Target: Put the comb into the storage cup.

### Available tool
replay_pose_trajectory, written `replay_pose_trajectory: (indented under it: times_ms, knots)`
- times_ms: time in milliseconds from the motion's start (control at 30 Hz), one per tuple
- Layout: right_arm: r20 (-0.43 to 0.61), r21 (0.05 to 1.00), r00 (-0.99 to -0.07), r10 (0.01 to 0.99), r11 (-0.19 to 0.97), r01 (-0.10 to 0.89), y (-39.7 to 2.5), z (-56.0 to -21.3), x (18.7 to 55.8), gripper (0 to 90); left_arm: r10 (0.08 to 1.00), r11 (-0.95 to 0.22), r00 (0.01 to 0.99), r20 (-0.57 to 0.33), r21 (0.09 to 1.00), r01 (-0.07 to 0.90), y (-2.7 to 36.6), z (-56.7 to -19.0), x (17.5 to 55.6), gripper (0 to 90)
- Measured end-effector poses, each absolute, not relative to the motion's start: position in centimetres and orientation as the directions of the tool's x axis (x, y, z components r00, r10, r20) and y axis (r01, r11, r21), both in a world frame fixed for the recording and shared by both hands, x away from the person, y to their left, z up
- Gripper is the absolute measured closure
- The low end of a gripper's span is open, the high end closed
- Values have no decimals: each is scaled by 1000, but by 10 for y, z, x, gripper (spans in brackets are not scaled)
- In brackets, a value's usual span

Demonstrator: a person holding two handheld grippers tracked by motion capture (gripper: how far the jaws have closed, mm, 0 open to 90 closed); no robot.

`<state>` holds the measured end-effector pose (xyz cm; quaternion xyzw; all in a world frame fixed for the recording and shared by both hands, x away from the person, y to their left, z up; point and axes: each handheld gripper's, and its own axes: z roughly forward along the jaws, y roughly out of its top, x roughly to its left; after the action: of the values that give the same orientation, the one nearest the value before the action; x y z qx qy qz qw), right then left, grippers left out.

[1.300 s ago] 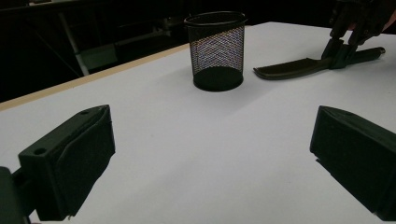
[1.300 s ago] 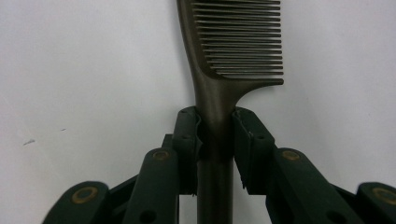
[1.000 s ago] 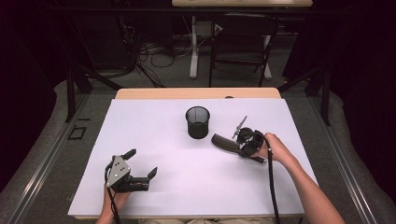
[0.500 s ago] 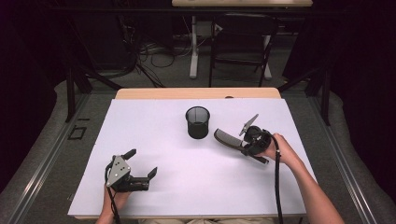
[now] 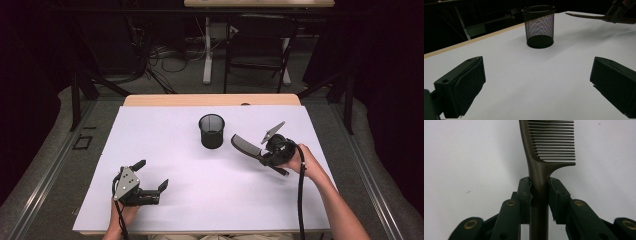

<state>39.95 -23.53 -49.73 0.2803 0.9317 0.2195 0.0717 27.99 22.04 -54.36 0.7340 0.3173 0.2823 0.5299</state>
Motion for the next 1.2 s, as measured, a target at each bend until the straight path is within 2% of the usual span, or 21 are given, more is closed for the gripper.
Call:
replay_pose_trajectory:
  times_ms: [467, 1200]
  knots:
    - [9, 522, -817, 576, 695, 495, -249, -489, 396, 730, 766, -238, 638, 79, 957, 168, 221, -544, 280, 0]
    - [0, 590, -807, 591, 652, 477, -246, -485, 395, 730, 764, -242, 641, 82, 956, 166, 220, -543, 280, 0]
